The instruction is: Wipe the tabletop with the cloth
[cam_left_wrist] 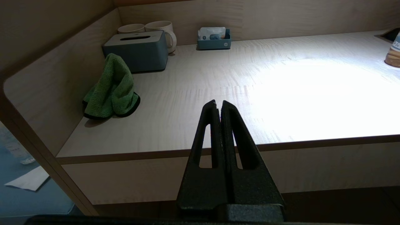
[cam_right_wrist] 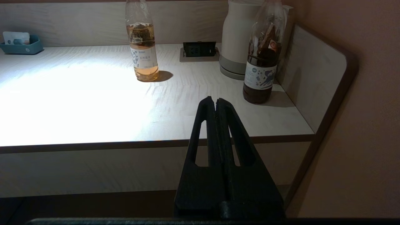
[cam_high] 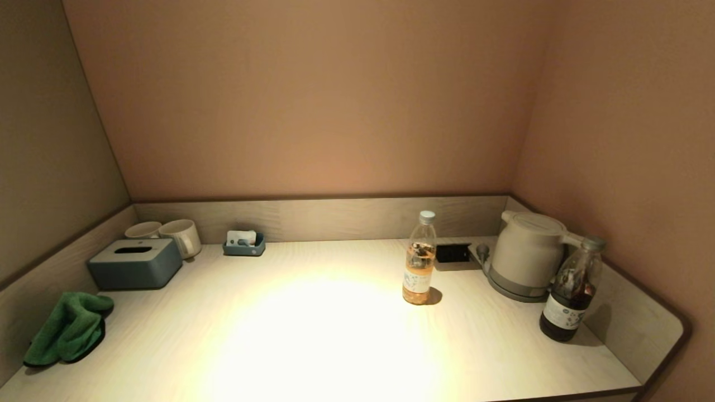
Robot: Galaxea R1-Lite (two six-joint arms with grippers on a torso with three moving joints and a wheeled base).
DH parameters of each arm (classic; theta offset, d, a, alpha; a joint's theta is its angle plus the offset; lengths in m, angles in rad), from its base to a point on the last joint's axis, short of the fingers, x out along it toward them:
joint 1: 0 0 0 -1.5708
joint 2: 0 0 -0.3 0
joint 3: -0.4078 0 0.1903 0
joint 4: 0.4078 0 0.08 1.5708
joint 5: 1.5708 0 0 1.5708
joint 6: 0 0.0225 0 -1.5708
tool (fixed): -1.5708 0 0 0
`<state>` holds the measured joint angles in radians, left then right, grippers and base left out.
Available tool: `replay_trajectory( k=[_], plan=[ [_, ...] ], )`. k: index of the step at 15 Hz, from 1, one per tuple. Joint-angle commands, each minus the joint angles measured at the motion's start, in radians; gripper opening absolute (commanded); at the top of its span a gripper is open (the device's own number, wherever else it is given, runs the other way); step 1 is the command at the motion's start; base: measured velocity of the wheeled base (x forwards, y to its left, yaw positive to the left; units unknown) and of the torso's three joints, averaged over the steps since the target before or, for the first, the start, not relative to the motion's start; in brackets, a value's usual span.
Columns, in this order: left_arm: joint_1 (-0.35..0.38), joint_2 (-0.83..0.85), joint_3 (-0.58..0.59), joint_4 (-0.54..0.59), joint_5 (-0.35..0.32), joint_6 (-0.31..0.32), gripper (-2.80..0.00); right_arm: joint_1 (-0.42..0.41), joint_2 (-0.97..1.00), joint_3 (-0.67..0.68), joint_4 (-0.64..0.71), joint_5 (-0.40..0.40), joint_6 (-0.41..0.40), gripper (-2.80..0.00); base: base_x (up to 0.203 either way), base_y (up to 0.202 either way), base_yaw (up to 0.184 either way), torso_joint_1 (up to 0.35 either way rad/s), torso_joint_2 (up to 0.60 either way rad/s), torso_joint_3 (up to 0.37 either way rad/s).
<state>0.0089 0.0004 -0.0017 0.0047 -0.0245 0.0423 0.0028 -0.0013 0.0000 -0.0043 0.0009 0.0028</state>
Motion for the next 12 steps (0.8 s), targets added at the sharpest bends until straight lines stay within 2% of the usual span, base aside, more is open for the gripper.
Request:
replay_trajectory(
  k=[1, 12],
  plan=[
    [0.000, 0.000, 0.000, 0.000, 0.000, 0.001, -2.80, 0.000, 0.001, 0.000, 0.000, 0.001, 0.000, -2.80, 0.000, 0.000, 0.000, 0.000, 0.00, 0.000],
    [0.000, 0.000, 0.000, 0.000, 0.000, 0.001, -2.80, 0.000, 0.001, 0.000, 0.000, 0.001, 0.000, -2.80, 0.000, 0.000, 0.000, 0.000, 0.00, 0.000]
  ],
)
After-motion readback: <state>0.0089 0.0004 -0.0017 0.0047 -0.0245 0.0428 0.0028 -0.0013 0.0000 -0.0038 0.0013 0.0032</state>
